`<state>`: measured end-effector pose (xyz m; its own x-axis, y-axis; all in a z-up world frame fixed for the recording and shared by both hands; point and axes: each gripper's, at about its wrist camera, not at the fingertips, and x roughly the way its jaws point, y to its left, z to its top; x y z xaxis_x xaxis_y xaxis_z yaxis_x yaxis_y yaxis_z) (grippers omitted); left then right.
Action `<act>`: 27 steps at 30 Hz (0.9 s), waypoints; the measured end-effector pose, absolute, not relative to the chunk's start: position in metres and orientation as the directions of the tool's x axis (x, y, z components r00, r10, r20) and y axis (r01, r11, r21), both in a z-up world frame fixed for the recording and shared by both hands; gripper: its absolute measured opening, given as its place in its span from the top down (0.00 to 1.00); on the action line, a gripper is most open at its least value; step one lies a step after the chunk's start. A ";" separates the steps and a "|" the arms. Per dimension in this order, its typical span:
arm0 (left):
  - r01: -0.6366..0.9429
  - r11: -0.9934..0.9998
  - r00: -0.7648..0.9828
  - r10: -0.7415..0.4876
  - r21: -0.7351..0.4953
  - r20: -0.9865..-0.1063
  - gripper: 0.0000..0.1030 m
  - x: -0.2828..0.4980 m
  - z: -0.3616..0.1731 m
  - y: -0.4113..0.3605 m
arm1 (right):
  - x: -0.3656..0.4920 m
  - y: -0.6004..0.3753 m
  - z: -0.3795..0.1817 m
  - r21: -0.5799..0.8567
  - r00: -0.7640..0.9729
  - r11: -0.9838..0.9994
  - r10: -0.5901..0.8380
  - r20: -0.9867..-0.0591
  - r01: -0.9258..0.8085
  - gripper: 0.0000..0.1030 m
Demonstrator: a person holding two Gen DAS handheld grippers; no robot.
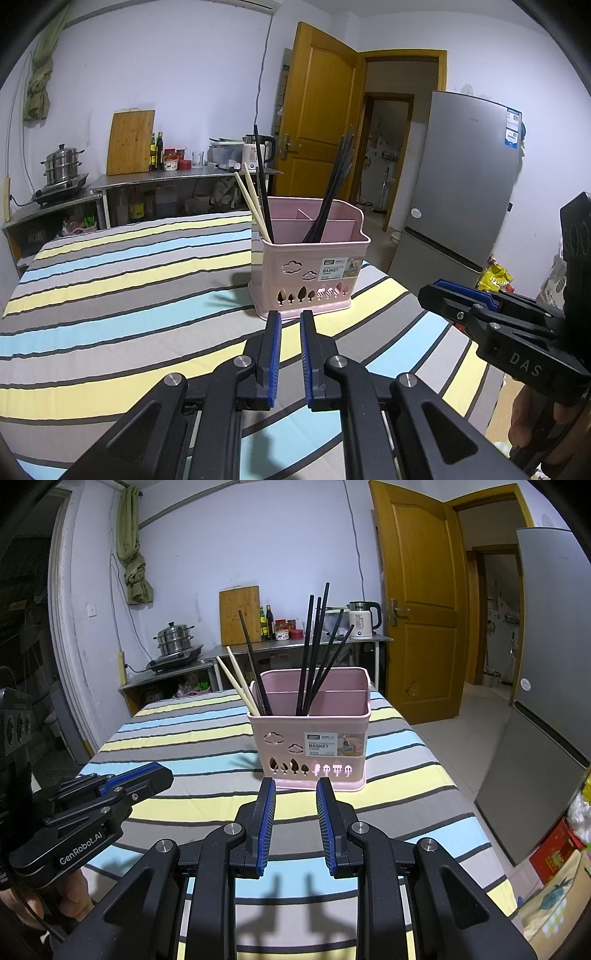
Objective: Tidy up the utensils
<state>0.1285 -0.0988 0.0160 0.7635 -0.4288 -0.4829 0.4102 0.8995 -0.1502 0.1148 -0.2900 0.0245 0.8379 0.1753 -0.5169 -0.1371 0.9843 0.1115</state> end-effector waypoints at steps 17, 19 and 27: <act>0.429 0.894 0.761 -0.433 -0.127 -0.483 0.91 0.126 0.016 -0.103 | 0.115 -0.290 0.024 0.111 0.837 0.984 0.175 -0.518 -0.137 0.77; 0.426 0.896 0.763 -0.430 -0.124 -0.483 0.91 0.125 0.016 -0.103 | 0.115 -0.290 0.024 0.111 0.837 0.984 0.175 -0.518 -0.137 0.77; 0.429 0.895 0.759 -0.430 -0.121 -0.489 0.91 0.126 0.014 -0.105 | 0.113 -0.291 0.023 0.110 0.837 0.985 0.174 -0.520 -0.136 0.77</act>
<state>0.1256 -0.1049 0.0141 0.7590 -0.4300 -0.4888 0.4290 0.8951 -0.1213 0.1134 -0.2910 0.0228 0.8366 0.1740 -0.5195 -0.1363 0.9845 0.1102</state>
